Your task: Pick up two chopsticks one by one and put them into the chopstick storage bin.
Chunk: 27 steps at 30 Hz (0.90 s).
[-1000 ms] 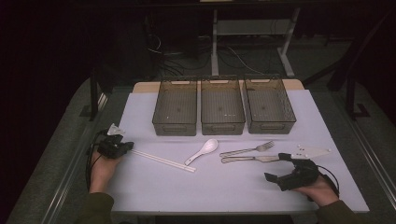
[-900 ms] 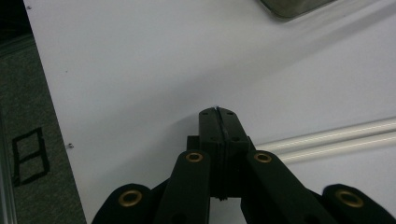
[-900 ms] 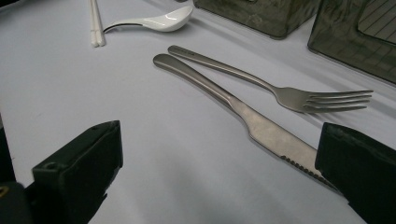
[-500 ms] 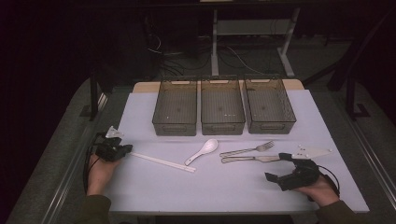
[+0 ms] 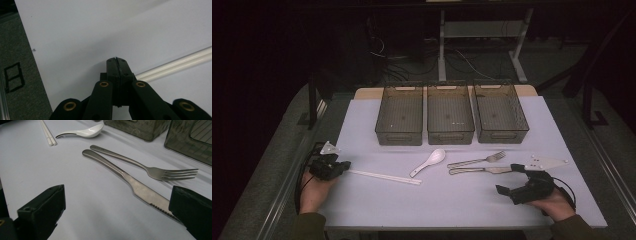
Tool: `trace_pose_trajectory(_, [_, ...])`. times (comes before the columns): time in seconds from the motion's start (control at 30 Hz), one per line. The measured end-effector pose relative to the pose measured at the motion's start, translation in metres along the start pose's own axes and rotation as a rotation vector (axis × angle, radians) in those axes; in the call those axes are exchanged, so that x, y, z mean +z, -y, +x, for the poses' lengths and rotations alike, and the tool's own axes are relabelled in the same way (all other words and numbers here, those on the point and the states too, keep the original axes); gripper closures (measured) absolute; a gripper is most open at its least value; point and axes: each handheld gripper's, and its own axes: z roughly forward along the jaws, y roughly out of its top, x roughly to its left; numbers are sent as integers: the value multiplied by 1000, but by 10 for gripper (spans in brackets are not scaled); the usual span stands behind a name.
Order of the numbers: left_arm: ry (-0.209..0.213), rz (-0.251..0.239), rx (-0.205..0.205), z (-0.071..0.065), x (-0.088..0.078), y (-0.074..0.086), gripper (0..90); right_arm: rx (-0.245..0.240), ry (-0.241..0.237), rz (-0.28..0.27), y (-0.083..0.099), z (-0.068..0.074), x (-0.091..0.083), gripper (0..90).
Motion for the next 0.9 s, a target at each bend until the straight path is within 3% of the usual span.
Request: trace_pose_trajectory(0.9, [27, 17, -13, -20, -28, 30, 891, -4, 0, -2, 0, 0, 0, 8])
